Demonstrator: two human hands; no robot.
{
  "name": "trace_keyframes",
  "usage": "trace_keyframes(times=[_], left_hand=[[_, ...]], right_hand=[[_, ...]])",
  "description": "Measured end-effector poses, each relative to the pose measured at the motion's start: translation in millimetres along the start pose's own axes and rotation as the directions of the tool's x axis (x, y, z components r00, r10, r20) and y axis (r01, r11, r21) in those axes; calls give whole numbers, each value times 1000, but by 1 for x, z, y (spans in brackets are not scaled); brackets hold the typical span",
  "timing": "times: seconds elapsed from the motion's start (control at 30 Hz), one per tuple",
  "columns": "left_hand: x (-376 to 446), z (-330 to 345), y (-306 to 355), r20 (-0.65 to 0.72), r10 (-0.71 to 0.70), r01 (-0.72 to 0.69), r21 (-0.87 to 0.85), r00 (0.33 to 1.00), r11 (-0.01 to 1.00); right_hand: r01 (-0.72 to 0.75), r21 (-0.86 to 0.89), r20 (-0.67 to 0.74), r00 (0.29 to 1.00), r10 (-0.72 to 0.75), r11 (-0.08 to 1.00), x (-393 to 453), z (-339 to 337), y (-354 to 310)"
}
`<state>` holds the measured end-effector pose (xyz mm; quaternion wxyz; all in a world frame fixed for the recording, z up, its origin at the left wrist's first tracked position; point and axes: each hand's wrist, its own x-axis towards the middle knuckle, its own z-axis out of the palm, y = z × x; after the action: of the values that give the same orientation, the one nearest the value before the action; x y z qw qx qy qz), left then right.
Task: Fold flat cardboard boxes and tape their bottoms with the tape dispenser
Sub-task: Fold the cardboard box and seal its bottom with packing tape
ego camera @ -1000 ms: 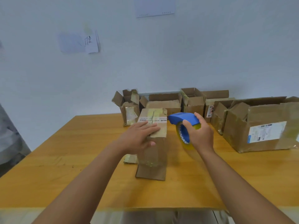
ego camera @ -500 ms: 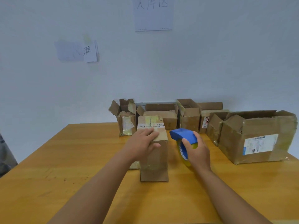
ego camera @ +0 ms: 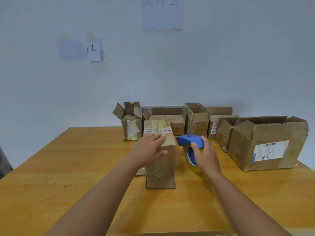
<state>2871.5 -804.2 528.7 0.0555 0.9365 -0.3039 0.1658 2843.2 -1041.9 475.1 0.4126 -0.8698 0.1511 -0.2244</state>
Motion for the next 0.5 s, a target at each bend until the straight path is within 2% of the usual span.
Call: trace_keyframes(times=[0.2,0.33,0.5], left_hand=[[0,0,0,32,-21,22,-11,999,1000],[-2,1,0,-25,6,-7,-31,1000,1000],[-2,1,-3,23,-11,12,-44,1000,999]], right_hand=[[5,84,-33,999,-2,996,-5,-4,-2],[0,122,-39,999,5,993,-8,-6,-5],[3,146,-67,998,7,989,-12,-7,-6]])
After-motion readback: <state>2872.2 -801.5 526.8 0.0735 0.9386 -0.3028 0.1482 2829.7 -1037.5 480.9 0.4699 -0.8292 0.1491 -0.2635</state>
